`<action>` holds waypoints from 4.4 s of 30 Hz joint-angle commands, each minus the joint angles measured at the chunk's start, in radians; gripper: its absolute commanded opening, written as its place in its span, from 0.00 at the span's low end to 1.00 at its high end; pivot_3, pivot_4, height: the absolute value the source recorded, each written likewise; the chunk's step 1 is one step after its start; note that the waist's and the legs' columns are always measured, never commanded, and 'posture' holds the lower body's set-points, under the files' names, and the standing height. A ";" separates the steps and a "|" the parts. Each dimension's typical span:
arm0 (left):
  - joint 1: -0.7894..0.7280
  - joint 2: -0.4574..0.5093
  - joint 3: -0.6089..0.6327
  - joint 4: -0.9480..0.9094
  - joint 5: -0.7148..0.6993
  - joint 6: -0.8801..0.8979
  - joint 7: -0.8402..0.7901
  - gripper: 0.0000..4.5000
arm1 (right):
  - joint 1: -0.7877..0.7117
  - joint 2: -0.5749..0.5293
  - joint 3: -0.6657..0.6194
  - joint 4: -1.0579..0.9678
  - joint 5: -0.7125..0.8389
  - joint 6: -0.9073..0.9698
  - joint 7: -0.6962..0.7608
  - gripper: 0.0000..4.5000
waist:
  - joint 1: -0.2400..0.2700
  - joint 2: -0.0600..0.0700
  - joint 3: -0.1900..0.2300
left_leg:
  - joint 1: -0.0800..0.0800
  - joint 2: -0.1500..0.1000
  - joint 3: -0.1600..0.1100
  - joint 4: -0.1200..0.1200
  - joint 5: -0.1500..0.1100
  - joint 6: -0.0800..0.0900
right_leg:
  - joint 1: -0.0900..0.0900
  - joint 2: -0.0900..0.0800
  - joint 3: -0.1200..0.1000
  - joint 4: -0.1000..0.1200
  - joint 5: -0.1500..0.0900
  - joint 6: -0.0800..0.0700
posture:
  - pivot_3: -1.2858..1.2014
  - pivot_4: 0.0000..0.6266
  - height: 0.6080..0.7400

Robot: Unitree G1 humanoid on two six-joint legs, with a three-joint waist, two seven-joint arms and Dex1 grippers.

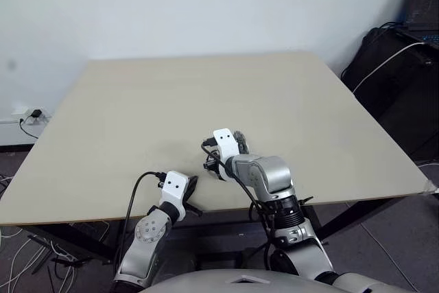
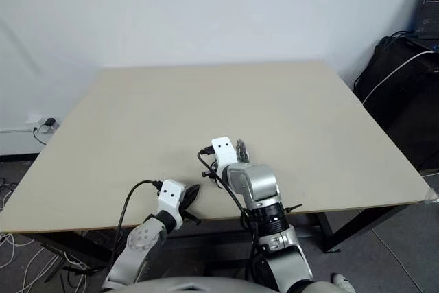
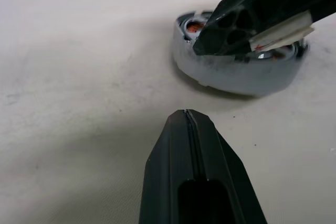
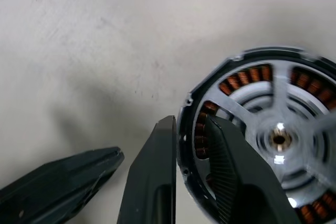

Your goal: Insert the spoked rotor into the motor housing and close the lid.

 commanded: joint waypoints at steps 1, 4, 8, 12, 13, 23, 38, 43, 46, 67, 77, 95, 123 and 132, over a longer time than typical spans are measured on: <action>-0.015 -0.005 -0.001 -0.015 -0.010 -0.010 -0.003 0.00 | -0.005 0.022 0.004 -0.058 0.017 -0.022 -0.017 0.18 | 0.000 0.000 0.000 | 0.000 0.000 0.000 0.000 0.000 0.001 | 0.000 0.000 0.000 0.000 0.000 -0.001 | 0.52 0.00 1.00; -0.021 -0.004 -0.004 -0.011 -0.010 -0.010 -0.005 0.00 | 0.001 0.024 0.005 -0.062 0.022 -0.039 -0.030 0.18 | 0.000 0.000 0.000 | -0.001 0.000 0.000 -0.002 0.002 0.005 | -0.002 0.000 0.000 -0.001 -0.001 -0.002 | 0.52 0.00 1.00; -0.025 -0.003 -0.006 -0.009 -0.011 -0.009 -0.007 0.00 | 0.007 0.024 -0.001 -0.056 0.035 -0.055 -0.036 0.22 | -0.002 0.000 0.000 | -0.001 0.000 0.000 -0.004 0.002 0.005 | -0.003 -0.001 0.000 -0.001 -0.002 -0.003 | 0.52 0.00 1.00; -0.026 -0.002 -0.006 -0.009 -0.012 -0.009 -0.008 0.00 | 0.006 0.021 0.002 -0.047 0.040 -0.068 -0.042 0.45 | -0.006 0.000 0.000 | -0.001 0.000 0.000 -0.004 0.002 0.005 | -0.003 -0.001 0.000 -0.001 -0.002 -0.003 | 0.52 0.00 1.00; -0.026 -0.002 -0.006 -0.009 -0.012 -0.009 -0.008 0.00 | 0.006 0.020 0.006 -0.050 0.043 -0.072 -0.038 0.52 | -0.007 0.000 0.000 | -0.001 0.000 0.000 -0.004 0.002 0.005 | -0.003 -0.001 0.000 -0.001 -0.002 -0.003 | 0.52 0.00 1.00; -0.026 0.001 -0.004 -0.012 -0.013 -0.007 -0.010 0.00 | 0.033 0.030 0.005 -0.230 0.262 -0.073 0.164 0.74 | -0.013 0.000 0.001 | -0.001 0.000 -0.001 -0.004 0.002 0.005 | -0.003 0.000 0.000 -0.002 -0.002 -0.003 | 0.52 0.00 1.00; -0.029 0.018 0.002 -0.022 -0.017 0.002 -0.030 0.00 | 0.105 0.029 -0.105 -0.462 0.460 -0.437 0.148 0.74 | -0.013 0.001 0.003 | -0.002 0.000 -0.001 -0.005 0.001 0.005 | -0.003 -0.001 0.000 -0.003 -0.003 -0.002 | 0.52 0.00 1.00; -0.031 0.023 0.002 -0.022 -0.016 0.005 -0.034 0.00 | 0.150 -0.075 -0.063 -0.426 0.182 -0.767 -0.003 0.74 | -0.010 0.001 0.003 | -0.002 0.000 -0.001 -0.005 0.001 0.005 | -0.003 -0.001 0.000 -0.003 -0.003 -0.002 | 0.52 0.00 1.00; -0.032 0.023 0.001 -0.021 -0.014 0.006 -0.036 0.00 | 0.184 -0.114 -0.089 -0.350 -0.038 -0.920 -0.203 0.74 | -0.010 0.001 0.003 | -0.002 0.000 0.000 -0.005 -0.001 0.001 | -0.003 -0.001 0.001 -0.002 -0.003 -0.002 | 0.52 0.00 1.00; -0.038 0.039 0.000 -0.034 -0.009 0.023 -0.051 0.00 | 0.392 -0.234 -0.121 -0.150 -0.209 -0.900 -0.256 0.03 | -0.007 0.001 0.004 | -0.001 0.001 0.001 -0.005 0.002 0.006 | 0.001 0.000 0.005 -0.001 -0.004 -0.002 | 0.52 0.00 1.00; -0.031 0.037 0.002 -0.040 -0.009 0.027 -0.044 0.00 | 0.377 -0.218 -0.004 -0.177 -0.116 -0.910 -0.058 0.01 | -0.007 0.000 0.005 | -0.001 0.001 0.001 -0.005 0.002 0.006 | 0.000 0.000 0.004 -0.002 -0.003 -0.002 | 0.52 0.00 1.00; -0.019 0.047 0.015 -0.055 -0.009 0.031 -0.034 0.00 | 0.291 -0.196 0.144 -0.013 -0.225 -0.956 -0.059 0.01 | -0.003 -0.001 0.005 | 0.001 0.001 0.001 -0.005 0.002 0.006 | 0.000 0.000 0.003 -0.002 -0.003 -0.002 | 0.52 0.00 1.00; -0.009 0.059 0.015 -0.075 -0.012 0.038 -0.020 0.00 | 0.302 -0.148 0.064 0.025 0.004 -1.135 0.127 0.01 | -0.010 -0.003 0.004 | 0.002 0.000 0.000 -0.005 0.002 0.006 | 0.001 0.000 0.004 -0.001 -0.003 -0.003 | 0.52 0.00 1.00; -0.017 0.056 0.006 -0.065 -0.013 0.034 -0.028 0.00 | 0.435 -0.262 0.070 -0.257 0.149 -1.107 0.304 0.01 | -0.006 -0.004 0.004 | 0.002 0.001 0.000 -0.004 0.002 0.006 | 0.001 0.000 0.004 -0.001 -0.004 -0.002 | 0.52 0.00 1.00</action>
